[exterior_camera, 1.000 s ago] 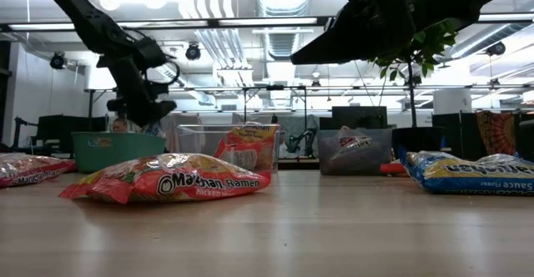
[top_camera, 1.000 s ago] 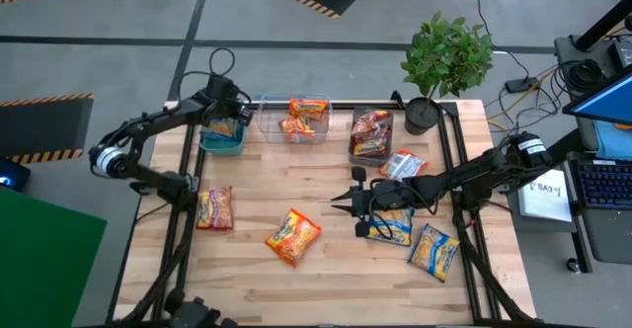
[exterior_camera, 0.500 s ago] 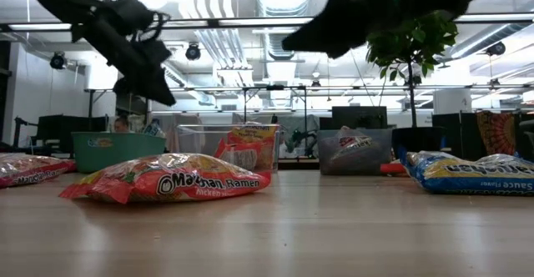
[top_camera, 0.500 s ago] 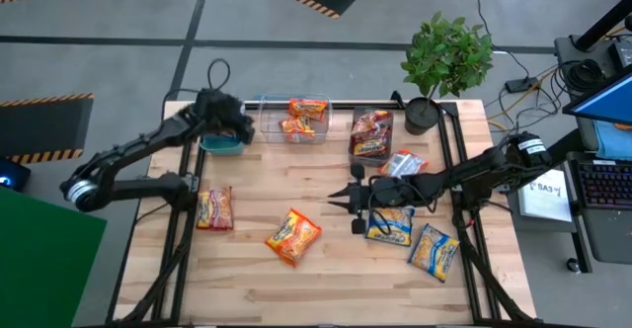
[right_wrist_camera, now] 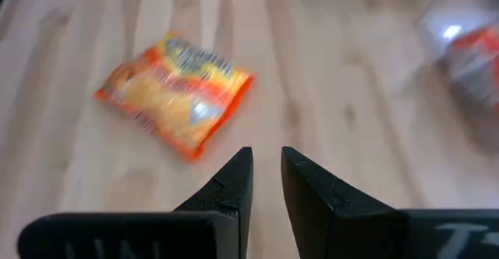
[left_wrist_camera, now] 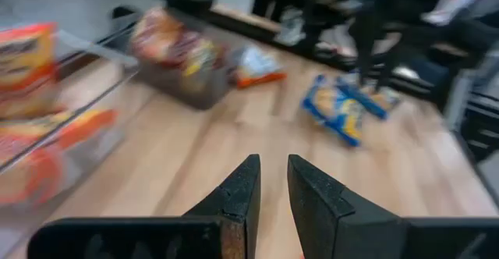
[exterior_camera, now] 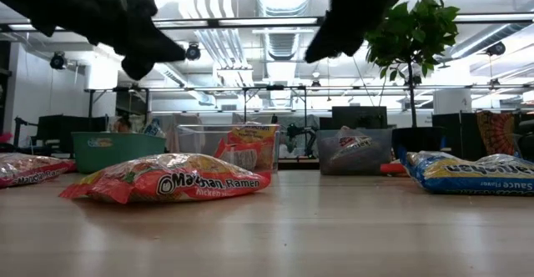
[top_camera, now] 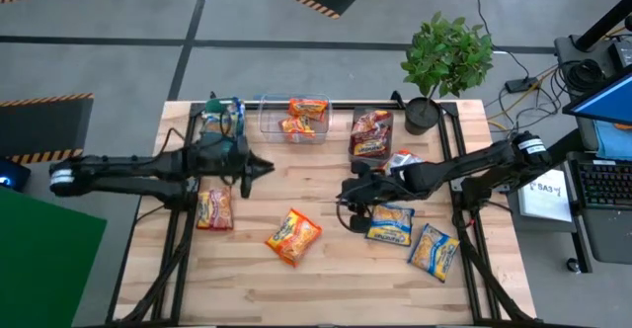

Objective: Sort Maruchan noodles
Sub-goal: Put the blue noodle pack into the green bin

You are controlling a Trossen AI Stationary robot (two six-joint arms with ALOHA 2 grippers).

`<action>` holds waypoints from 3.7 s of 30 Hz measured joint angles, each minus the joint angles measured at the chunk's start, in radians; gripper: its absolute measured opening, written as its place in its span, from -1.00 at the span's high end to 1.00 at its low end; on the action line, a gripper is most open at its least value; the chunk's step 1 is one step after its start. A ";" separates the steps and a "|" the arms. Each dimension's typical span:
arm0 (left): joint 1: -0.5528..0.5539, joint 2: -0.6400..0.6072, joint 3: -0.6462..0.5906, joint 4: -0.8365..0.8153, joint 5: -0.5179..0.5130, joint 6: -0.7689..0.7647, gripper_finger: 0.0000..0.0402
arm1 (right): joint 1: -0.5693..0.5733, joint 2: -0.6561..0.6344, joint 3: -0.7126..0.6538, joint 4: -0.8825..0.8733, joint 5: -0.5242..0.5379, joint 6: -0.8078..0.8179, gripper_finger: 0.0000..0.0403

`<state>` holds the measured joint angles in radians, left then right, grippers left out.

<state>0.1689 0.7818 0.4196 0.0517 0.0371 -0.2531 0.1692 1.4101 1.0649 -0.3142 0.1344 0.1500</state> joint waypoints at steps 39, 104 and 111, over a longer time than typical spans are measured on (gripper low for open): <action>-0.164 0.229 0.057 0.131 -0.035 -0.036 0.75 | 0.035 0.152 -0.037 0.145 -0.150 0.122 0.71; -0.160 1.037 0.221 0.509 -0.178 -0.361 -0.25 | 0.007 0.394 -0.190 0.383 0.129 0.039 0.71; -0.170 1.038 0.221 0.508 -0.125 -0.373 -0.09 | 0.007 0.395 -0.191 0.409 0.129 0.032 0.71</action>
<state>-0.0006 1.8194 0.6411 0.5594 -0.0875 -0.6262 0.1761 1.8050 0.8742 0.0948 0.2630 0.1824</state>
